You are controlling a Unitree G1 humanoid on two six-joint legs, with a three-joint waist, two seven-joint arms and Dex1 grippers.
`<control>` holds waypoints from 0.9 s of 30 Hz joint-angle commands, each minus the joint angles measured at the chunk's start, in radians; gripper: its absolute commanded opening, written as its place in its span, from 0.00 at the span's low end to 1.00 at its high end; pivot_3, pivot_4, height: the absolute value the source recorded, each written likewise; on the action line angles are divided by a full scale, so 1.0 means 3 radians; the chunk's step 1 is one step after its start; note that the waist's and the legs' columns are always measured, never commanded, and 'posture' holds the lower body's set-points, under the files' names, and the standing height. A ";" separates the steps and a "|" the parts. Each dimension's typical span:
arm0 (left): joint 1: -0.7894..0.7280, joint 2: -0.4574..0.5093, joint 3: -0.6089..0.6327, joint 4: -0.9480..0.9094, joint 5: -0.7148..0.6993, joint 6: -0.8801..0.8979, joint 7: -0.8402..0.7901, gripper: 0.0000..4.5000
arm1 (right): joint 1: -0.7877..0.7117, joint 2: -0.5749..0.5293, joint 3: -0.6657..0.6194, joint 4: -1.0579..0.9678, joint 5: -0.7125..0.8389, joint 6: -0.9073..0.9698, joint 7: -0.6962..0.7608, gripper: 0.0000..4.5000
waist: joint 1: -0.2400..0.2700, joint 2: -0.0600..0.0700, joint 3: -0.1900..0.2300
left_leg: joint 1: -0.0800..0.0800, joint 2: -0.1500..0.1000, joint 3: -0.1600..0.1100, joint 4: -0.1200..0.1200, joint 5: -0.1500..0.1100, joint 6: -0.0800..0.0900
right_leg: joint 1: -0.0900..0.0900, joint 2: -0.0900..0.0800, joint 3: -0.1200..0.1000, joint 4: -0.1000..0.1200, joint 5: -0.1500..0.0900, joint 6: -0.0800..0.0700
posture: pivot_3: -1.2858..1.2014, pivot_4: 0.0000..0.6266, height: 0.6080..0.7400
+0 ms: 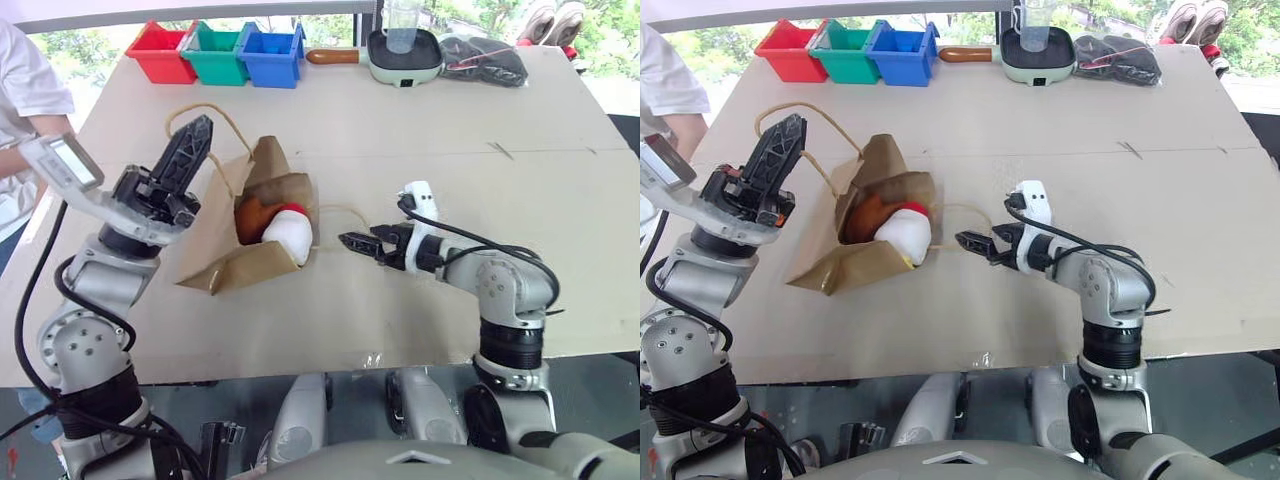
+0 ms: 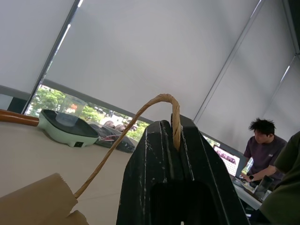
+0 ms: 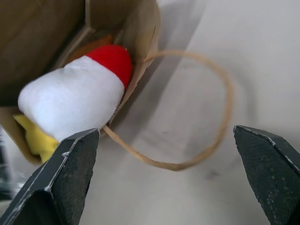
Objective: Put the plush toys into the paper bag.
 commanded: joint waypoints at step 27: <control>-0.0989 0.0130 -0.0391 0.1001 0.0829 -0.0149 0.0231 0.00 | -0.1143 -0.0114 -0.0854 -0.0264 0.2697 -0.0344 -0.1056 0.01 | 0.0012 0.0001 0.0000 | -0.0002 0.0000 -0.0002 -0.0004 0.0000 0.0000 | 0.0000 0.0003 -0.0003 -0.0002 0.0000 0.0000 | 0.52 0.24 1.00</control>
